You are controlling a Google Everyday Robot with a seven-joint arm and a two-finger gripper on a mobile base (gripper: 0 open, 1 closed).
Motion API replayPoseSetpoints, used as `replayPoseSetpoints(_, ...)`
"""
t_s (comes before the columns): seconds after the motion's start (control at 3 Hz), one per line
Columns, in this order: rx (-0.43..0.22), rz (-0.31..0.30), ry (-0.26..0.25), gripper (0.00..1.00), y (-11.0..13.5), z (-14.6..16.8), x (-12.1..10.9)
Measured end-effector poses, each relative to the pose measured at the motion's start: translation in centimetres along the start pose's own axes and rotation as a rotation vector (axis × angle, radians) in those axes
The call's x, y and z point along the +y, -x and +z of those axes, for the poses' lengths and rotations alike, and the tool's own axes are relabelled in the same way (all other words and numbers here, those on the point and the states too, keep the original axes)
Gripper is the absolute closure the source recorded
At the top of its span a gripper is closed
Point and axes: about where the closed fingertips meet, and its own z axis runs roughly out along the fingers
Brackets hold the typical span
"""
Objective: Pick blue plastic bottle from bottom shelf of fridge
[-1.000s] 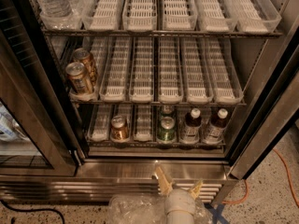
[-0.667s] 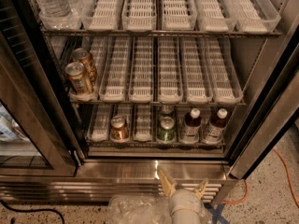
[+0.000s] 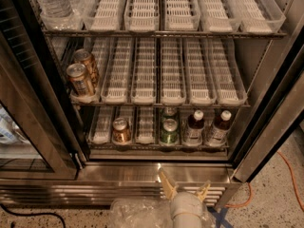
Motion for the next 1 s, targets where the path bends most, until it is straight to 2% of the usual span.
replayPoseSetpoints(0.33, -0.005, 0.015, 0.023, 0.00, -2.6, 0.3, 2.8)
replayPoseSetpoints(0.67, 0.005, -0.046, -0.024, 0.00, -6.1, 1.8, 4.2)
replayPoseSetpoints(1.0, -0.053, -0.075, -0.043, 0.00, -4.8, 1.6, 4.2)
